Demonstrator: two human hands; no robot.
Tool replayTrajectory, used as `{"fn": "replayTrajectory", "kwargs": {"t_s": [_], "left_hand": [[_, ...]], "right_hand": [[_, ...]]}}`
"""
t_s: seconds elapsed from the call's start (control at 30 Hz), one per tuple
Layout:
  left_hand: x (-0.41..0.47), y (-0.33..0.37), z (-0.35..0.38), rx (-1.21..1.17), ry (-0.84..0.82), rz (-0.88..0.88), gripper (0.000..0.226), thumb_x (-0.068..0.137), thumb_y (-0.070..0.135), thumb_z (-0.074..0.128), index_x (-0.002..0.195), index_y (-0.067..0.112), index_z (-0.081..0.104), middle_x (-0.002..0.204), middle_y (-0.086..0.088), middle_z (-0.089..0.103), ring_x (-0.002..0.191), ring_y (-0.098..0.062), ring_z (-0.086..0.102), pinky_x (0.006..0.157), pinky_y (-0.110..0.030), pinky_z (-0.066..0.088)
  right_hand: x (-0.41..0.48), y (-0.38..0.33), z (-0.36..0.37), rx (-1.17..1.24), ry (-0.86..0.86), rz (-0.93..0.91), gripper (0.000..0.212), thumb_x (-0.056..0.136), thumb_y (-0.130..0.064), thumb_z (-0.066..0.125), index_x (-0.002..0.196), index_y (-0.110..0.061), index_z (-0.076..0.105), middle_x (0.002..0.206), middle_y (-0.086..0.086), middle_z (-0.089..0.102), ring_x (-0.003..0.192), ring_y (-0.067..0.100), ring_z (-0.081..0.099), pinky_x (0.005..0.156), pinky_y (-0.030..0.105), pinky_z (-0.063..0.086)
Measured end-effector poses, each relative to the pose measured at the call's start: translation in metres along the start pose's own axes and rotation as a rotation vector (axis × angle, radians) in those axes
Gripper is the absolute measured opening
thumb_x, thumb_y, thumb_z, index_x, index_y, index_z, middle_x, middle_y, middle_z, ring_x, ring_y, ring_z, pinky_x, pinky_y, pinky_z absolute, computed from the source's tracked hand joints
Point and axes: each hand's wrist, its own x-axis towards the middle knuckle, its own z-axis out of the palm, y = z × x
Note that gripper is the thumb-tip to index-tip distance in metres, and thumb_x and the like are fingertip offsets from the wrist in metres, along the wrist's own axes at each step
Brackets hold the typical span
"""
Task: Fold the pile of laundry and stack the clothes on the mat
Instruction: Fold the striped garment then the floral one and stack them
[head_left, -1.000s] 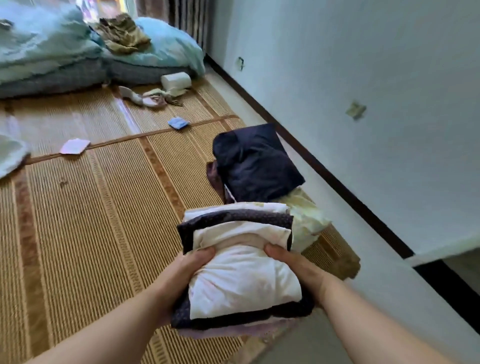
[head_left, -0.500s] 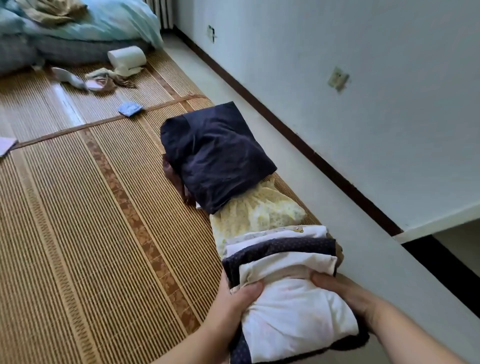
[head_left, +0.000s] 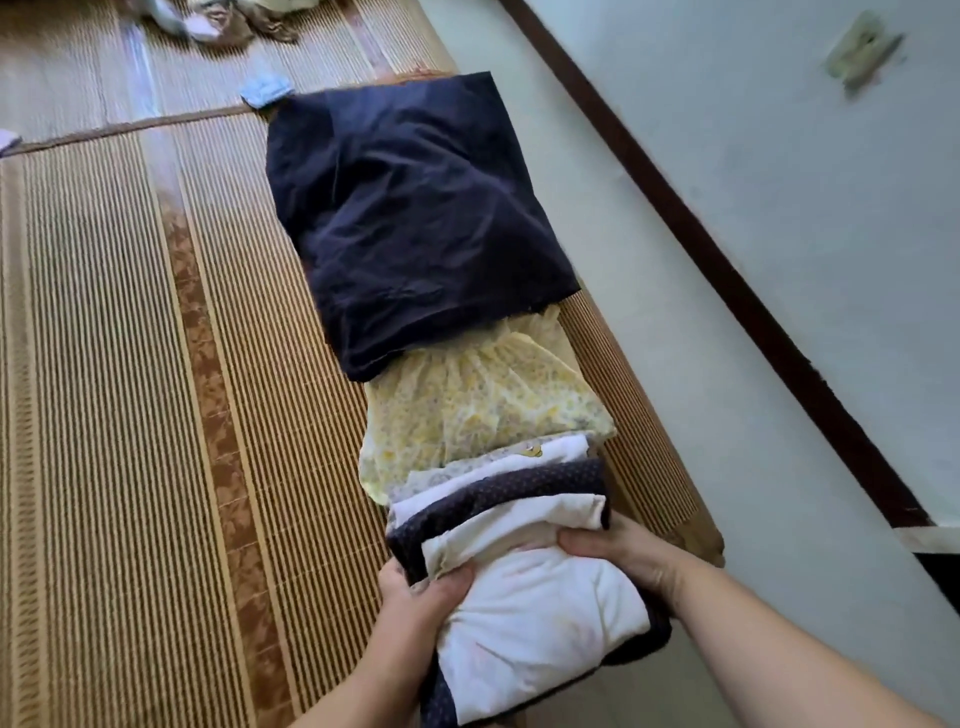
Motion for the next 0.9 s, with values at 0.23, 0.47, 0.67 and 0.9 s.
{"fn": "replayTrajectory", "kwargs": {"t_s": [0.23,0.47,0.67,0.9], "left_hand": [[0.033,0.021,0.007,0.041,-0.024,0.070,0.097,0.050,0.035,0.083,0.132,0.026,0.032,0.121,-0.007,0.060,0.093,-0.022,0.071,0.072,-0.036,0.057],[0.059,0.039,0.016,-0.006,-0.053,0.076,0.102,0.052,0.036,0.091,0.134,0.030,0.030,0.119,-0.005,0.061,0.091,-0.021,0.072,0.074,-0.038,0.058],[0.076,0.059,0.024,0.000,-0.039,0.102,0.100,0.056,0.035,0.080,0.141,0.029,0.027,0.117,-0.003,0.062,0.089,-0.019,0.072,0.070,-0.035,0.058],[0.064,0.060,0.025,0.100,0.050,0.102,0.130,0.043,0.053,0.086,0.147,0.039,0.009,0.131,0.002,0.050,0.112,-0.021,0.057,0.104,-0.048,0.044]], "right_hand": [[0.033,-0.030,-0.012,-0.050,0.035,-0.033,0.089,0.045,-0.038,0.085,0.128,-0.018,0.056,0.116,0.003,0.071,0.107,0.021,0.067,0.085,0.031,0.055],[0.056,-0.059,-0.018,-0.036,0.026,-0.067,0.050,0.063,-0.022,0.074,0.112,-0.014,0.062,0.096,0.001,0.076,0.088,0.015,0.073,0.066,0.022,0.056],[0.069,-0.080,-0.020,0.001,-0.004,-0.096,0.038,0.069,-0.015,0.081,0.103,-0.016,0.064,0.088,0.001,0.076,0.079,0.014,0.073,0.058,0.022,0.056],[0.065,-0.090,-0.023,-0.178,0.032,-0.024,0.069,0.062,-0.036,0.080,0.125,-0.019,0.057,0.104,-0.001,0.075,0.096,0.016,0.071,0.070,0.024,0.057]]}}
